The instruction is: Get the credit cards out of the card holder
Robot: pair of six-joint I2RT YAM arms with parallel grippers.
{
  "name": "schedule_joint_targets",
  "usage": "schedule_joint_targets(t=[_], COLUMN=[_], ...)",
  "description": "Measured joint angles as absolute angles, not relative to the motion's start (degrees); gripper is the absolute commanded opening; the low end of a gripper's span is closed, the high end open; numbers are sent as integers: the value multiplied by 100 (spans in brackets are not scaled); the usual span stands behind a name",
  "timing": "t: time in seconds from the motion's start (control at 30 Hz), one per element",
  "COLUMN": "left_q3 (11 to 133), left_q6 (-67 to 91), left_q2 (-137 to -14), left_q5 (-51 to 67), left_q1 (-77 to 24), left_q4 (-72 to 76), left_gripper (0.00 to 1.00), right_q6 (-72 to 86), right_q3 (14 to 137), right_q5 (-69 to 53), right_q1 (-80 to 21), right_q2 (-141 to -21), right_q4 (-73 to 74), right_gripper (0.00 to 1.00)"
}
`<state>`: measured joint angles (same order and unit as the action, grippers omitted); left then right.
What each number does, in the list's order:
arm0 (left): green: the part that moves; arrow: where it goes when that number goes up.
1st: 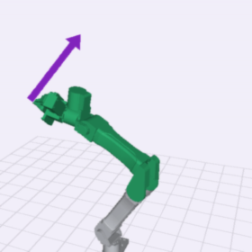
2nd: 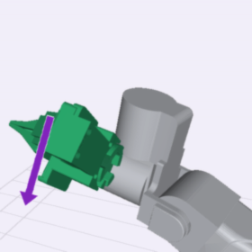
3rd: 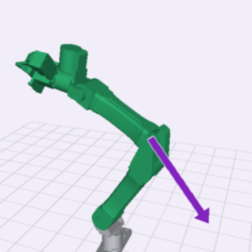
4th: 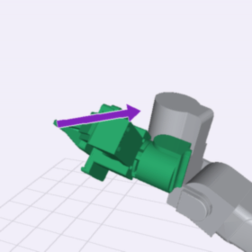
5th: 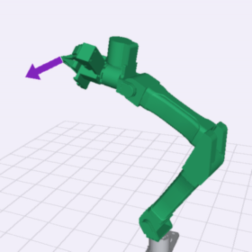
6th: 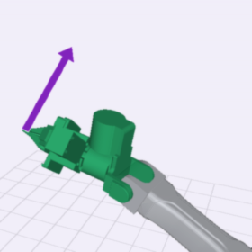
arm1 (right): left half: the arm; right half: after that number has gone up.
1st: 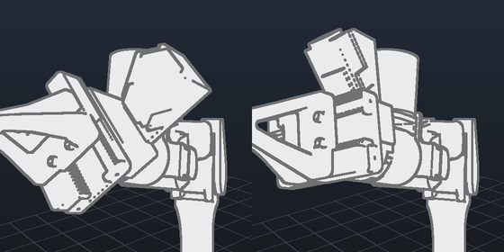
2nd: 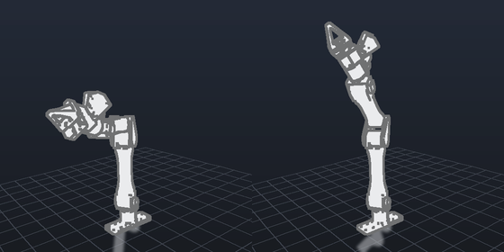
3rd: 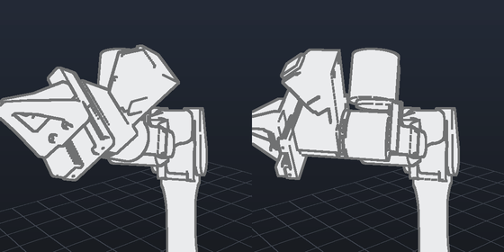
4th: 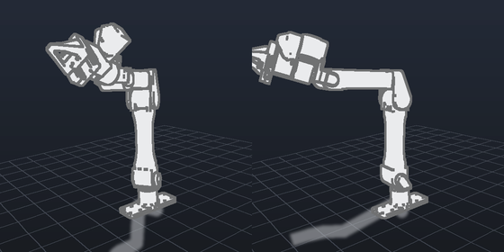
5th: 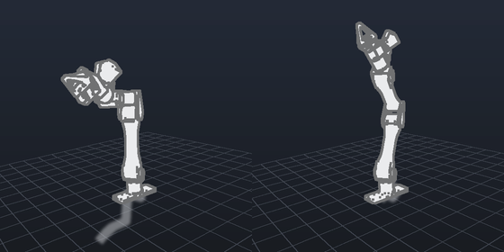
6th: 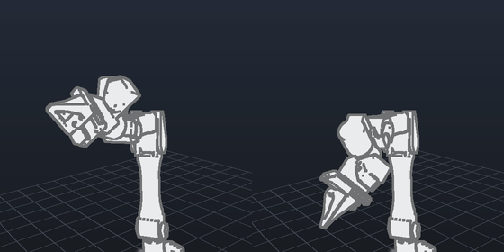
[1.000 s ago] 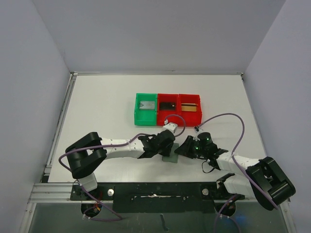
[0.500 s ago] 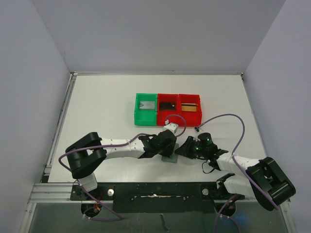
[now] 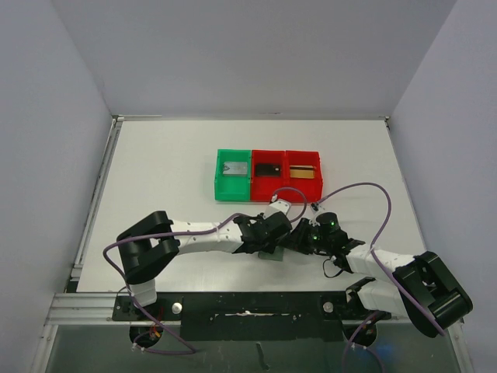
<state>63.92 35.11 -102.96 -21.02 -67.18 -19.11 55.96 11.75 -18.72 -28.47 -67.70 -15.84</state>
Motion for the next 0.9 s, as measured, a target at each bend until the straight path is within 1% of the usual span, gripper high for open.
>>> schedule_joint_targets(t=[0.2, 0.4, 0.5, 0.9], left_q3=[6434, 6423, 6416, 6108], left_q6=[3564, 3656, 3736, 3994], left_q2=[-10322, -10322, -10320, -9942], left_q5=[-2283, -2423, -2497, -2740], left_q1=[-6801, -6829, -6834, -6818], left_q4=[-1966, -1964, -1966, -1968], left_gripper=[21, 21, 21, 21], right_q6=[5596, 5599, 5599, 5586], right_q3=[1175, 1177, 1177, 1192], right_q5=[-1874, -1872, -1872, -1973], right_q1=[-2847, -2847, -2847, -2847], right_q2=[-6764, -6764, -6764, -6766], right_q4=[-1584, -1586, -1594, -1588], right_gripper=[5, 4, 2, 2])
